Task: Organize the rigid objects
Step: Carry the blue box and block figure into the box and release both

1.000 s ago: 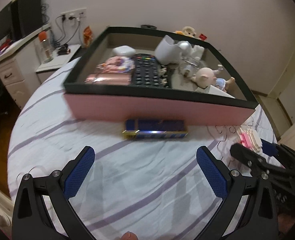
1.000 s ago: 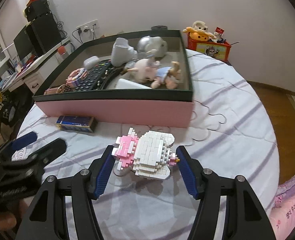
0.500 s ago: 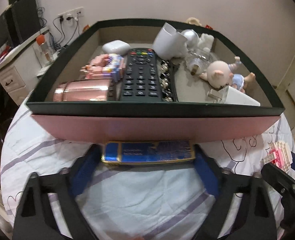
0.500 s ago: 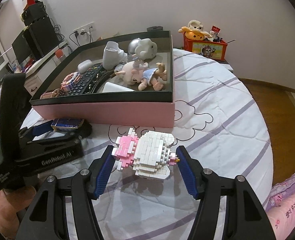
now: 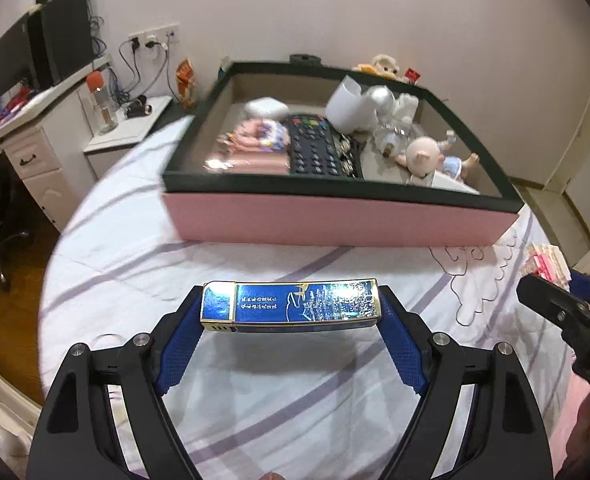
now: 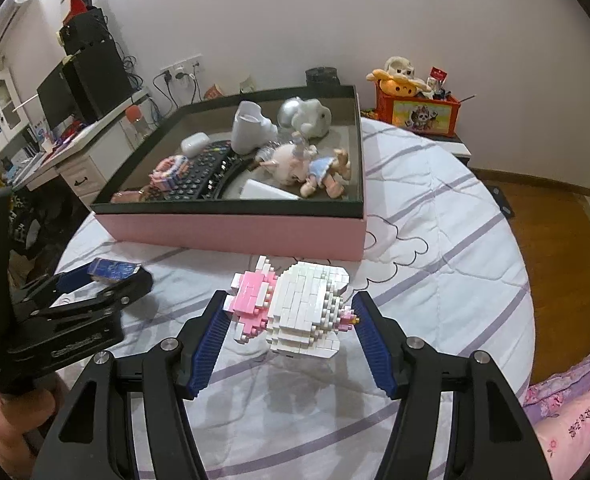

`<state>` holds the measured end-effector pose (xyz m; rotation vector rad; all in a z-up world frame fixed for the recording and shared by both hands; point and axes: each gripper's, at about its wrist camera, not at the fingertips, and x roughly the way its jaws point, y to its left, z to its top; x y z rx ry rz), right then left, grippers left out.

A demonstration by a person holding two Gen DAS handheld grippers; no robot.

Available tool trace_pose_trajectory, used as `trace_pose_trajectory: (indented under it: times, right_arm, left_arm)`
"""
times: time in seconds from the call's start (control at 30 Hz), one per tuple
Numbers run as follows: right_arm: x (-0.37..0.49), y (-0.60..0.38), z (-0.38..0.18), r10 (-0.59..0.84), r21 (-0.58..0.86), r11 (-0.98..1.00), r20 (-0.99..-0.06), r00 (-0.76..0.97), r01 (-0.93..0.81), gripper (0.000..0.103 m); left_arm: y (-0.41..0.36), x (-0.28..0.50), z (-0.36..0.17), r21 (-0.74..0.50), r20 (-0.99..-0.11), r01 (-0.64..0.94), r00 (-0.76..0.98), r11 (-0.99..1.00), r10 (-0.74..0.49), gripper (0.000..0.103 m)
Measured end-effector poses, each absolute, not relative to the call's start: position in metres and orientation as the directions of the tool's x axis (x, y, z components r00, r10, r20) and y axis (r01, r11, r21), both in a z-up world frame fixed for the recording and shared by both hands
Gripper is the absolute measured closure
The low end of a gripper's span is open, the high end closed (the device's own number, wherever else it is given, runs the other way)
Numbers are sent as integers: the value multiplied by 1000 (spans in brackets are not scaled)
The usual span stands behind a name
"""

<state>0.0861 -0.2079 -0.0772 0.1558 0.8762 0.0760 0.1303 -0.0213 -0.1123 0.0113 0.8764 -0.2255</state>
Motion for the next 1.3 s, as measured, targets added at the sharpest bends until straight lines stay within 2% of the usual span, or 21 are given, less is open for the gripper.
trace_pose_trajectory:
  times: [0.37, 0.7, 0.97, 1.3]
  right_arm:
    - [93, -193, -30, 149, 142, 987, -698, 701, -69, 39]
    - [150, -207, -6, 103, 85, 994, -683, 723, -62, 39]
    - [216, -220, -6, 104, 74, 995, -704, 702, -73, 39]
    - [275, -221, -52, 106, 70, 994, -778, 619, -83, 39]
  left_arm:
    - [0, 131, -47, -74, -687, 209, 698, 975, -202, 20]
    - [-31, 184, -11, -71, -645, 260, 724, 963, -243, 20]
    - [-53, 265, -20, -38, -679, 251, 704, 967, -209, 19]
    - [-74, 348, -69, -3, -765, 231, 626, 973, -151, 19]
